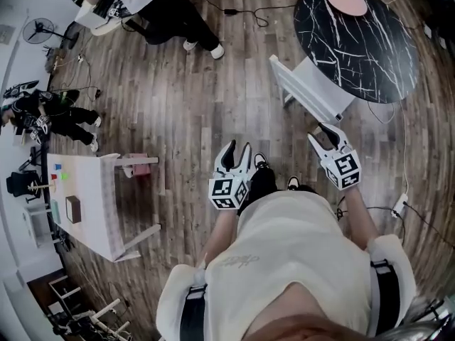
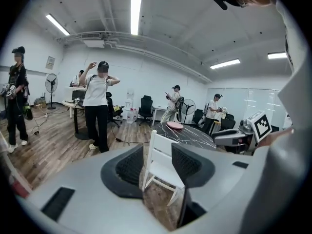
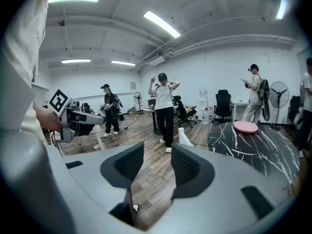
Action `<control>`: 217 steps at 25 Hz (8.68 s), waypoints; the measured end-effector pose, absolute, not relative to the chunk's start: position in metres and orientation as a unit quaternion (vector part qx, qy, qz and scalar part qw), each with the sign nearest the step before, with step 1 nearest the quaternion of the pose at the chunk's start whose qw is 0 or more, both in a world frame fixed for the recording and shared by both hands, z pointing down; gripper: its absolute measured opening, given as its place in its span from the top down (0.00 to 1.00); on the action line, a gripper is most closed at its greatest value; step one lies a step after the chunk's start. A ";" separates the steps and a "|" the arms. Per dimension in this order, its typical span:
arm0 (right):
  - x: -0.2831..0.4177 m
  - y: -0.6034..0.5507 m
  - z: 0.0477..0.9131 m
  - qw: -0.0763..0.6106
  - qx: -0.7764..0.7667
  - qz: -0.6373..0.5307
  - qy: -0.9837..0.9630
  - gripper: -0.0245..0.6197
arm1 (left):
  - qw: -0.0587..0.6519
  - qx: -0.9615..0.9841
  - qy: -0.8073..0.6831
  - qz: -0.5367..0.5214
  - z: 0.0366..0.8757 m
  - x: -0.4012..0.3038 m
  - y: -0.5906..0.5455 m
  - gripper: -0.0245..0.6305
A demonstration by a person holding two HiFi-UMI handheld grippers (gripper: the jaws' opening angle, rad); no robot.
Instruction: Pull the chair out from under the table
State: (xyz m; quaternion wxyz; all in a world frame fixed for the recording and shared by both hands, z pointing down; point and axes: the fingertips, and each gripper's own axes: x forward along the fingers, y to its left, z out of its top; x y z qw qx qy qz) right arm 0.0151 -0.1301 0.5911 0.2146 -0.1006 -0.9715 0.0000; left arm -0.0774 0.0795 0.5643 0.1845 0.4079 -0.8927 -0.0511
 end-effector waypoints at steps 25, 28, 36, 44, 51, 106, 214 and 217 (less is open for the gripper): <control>-0.043 -0.162 0.596 0.241 0.113 0.074 -0.961 0.68 | 0.202 0.584 -0.786 -0.030 0.588 -0.232 -0.012 0.66; -0.049 -0.170 0.601 0.240 0.113 0.069 -0.962 0.68 | 0.208 0.600 -0.773 -0.019 0.596 -0.234 -0.036 0.66; -0.081 -0.220 0.606 0.233 0.108 0.056 -0.965 0.68 | 0.197 0.635 -0.747 0.026 0.580 -0.243 -0.107 0.66; -0.093 -0.268 0.600 0.223 0.126 0.055 -0.965 0.68 | 0.182 0.675 -0.711 0.074 0.580 -0.245 -0.180 0.66; -0.086 -0.285 0.608 0.217 0.148 0.080 -0.962 0.68 | 0.184 0.701 -0.684 0.080 0.574 -0.237 -0.216 0.66; -0.127 -0.211 0.719 0.547 -0.101 -0.060 -0.829 0.69 | 0.075 0.835 -0.093 0.537 0.721 -0.147 -0.211 0.66; -0.082 -0.027 0.792 0.612 -0.118 -0.024 -0.781 0.82 | 0.106 0.827 -0.046 0.550 0.789 -0.071 -0.032 0.82; -0.082 -0.010 0.793 0.609 -0.115 -0.017 -0.785 0.81 | 0.101 0.826 -0.035 0.554 0.790 -0.070 -0.014 0.82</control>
